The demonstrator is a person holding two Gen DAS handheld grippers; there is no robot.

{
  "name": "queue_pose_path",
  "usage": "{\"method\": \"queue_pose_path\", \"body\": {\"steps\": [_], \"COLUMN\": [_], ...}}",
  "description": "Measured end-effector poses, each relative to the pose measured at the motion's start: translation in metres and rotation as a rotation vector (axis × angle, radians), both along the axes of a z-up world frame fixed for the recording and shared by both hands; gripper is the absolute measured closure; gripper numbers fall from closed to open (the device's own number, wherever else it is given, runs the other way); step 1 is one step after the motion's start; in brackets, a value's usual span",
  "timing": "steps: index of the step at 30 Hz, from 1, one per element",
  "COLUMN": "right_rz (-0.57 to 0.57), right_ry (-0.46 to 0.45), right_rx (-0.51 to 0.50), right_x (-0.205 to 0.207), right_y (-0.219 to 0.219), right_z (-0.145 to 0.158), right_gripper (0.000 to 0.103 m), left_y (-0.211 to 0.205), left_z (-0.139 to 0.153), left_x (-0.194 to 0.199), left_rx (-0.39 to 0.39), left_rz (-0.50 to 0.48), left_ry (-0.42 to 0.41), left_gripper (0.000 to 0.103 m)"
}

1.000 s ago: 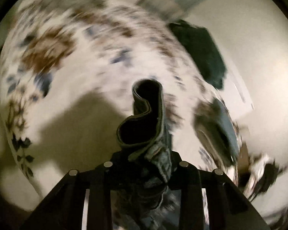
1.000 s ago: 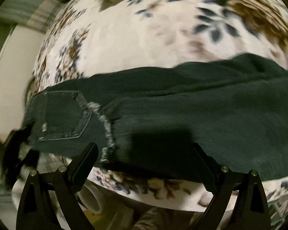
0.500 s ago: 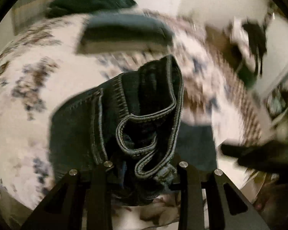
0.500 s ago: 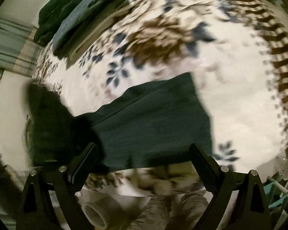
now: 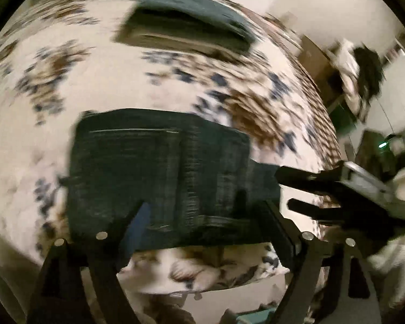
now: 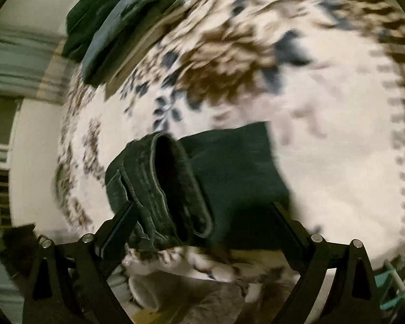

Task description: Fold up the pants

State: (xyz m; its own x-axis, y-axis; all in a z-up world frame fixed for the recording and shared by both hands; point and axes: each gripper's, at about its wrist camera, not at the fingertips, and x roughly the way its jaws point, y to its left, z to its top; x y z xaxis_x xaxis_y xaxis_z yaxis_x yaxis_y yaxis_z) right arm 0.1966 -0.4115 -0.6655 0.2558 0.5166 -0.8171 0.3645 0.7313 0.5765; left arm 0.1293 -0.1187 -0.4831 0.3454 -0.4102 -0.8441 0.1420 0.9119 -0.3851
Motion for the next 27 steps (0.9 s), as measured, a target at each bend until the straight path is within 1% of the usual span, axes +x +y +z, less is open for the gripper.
{"method": "queue_pose_path", "body": {"steps": [4, 6, 8, 9, 10, 11, 12, 13, 14, 16, 18, 20, 21, 24, 27], "right_rz": [0.052, 0.07, 0.071, 0.062, 0.051, 0.053, 0.064, 0.071, 0.068, 0.055, 0.045, 0.022, -0.006, -0.105, -0.157], "right_ry": [0.008, 0.009, 0.048, 0.057, 0.053, 0.047, 0.04, 0.025, 0.014, -0.011, -0.044, -0.058, -0.054, -0.019, 0.025], "right_rx": [0.07, 0.119, 0.134, 0.16, 0.17, 0.143, 0.11, 0.075, 0.066, 0.07, 0.033, 0.002, -0.013, -0.032, -0.079], "right_x": [0.028, 0.04, 0.048, 0.051, 0.053, 0.054, 0.054, 0.054, 0.052, 0.046, 0.039, 0.031, 0.026, 0.007, -0.014], "right_y": [0.027, 0.038, 0.048, 0.052, 0.056, 0.061, 0.065, 0.067, 0.067, 0.062, 0.051, 0.031, 0.015, -0.04, -0.079], "right_z": [-0.028, -0.041, -0.056, -0.063, -0.066, -0.065, -0.062, -0.055, -0.049, -0.032, -0.007, 0.013, 0.021, 0.03, 0.027], "right_gripper": [0.002, 0.002, 0.003, 0.013, 0.025, 0.053, 0.075, 0.079, 0.085, 0.088, 0.092, 0.093, 0.093, 0.093, 0.093], "left_y": [0.052, 0.073, 0.089, 0.096, 0.102, 0.106, 0.108, 0.108, 0.109, 0.11, 0.108, 0.101, 0.099, 0.085, 0.066], "left_z": [-0.013, -0.024, -0.031, -0.033, -0.033, -0.033, -0.031, -0.028, -0.027, -0.023, -0.019, -0.016, -0.015, -0.02, -0.029], "left_x": [0.004, 0.008, 0.012, 0.013, 0.014, 0.014, 0.015, 0.017, 0.019, 0.024, 0.029, 0.034, 0.037, 0.047, 0.057], "left_rx": [0.043, 0.091, 0.119, 0.127, 0.141, 0.147, 0.151, 0.156, 0.155, 0.125, 0.105, 0.089, 0.078, 0.041, 0.008], "left_rz": [0.163, 0.223, 0.268, 0.289, 0.306, 0.315, 0.321, 0.326, 0.333, 0.342, 0.341, 0.329, 0.324, 0.304, 0.278], "left_ry": [0.067, 0.09, 0.107, 0.108, 0.107, 0.103, 0.095, 0.09, 0.09, 0.091, 0.087, 0.081, 0.08, 0.1, 0.117], "left_gripper": [0.02, 0.02, 0.019, 0.019, 0.019, 0.019, 0.019, 0.019, 0.019, 0.019, 0.019, 0.019, 0.019, 0.019, 0.019]}}
